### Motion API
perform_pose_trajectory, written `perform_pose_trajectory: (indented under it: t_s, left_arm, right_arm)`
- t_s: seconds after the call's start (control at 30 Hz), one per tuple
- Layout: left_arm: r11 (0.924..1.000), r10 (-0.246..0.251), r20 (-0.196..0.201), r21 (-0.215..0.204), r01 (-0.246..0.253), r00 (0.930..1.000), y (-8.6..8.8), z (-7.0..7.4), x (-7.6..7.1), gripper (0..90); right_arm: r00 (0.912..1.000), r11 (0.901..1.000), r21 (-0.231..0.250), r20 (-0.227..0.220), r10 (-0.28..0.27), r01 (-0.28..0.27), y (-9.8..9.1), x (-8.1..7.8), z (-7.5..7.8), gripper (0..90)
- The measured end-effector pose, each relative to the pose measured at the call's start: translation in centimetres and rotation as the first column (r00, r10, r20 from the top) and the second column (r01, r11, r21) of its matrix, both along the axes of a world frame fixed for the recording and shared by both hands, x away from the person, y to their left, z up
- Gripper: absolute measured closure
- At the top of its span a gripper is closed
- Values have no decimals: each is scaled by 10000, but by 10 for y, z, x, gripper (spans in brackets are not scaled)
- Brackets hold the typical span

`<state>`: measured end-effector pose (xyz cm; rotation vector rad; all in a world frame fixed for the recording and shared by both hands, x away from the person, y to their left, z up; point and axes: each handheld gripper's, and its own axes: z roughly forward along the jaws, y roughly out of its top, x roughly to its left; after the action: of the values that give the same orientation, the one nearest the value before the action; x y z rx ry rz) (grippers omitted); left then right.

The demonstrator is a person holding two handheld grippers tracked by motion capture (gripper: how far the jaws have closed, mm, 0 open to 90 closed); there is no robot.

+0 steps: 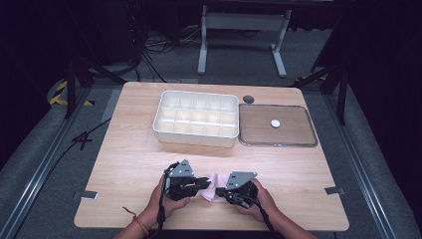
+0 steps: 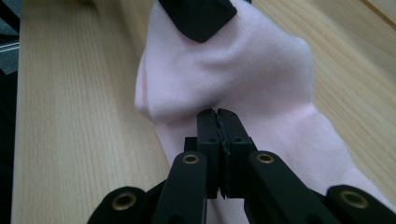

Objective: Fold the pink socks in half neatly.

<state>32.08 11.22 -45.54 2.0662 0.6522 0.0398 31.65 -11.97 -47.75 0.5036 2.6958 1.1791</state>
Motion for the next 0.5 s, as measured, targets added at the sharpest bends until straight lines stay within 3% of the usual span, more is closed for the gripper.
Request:
perform_pose_trajectory:
  t_s: [0.17,0.3,0.43,0.5]
  left_arm:
    - [10000,65,92,54,-65,9999,4,1,1,813]
    - [9997,105,112,206,-108,9999,5,0,3,813]
    - [9996,132,160,260,-136,9998,6,0,1,814]
    - [9995,138,180,268,-142,9997,6,0,2,814]
  right_arm:
    - [9999,10000,34,-110,16,-16,6,3,0,879]
    - [10000,9999,146,-44,88,-88,4,3,1,780]
    - [9997,9974,696,174,-184,171,-12,2,15,780]
    - [9985,9968,679,325,-436,413,-22,3,21,779]
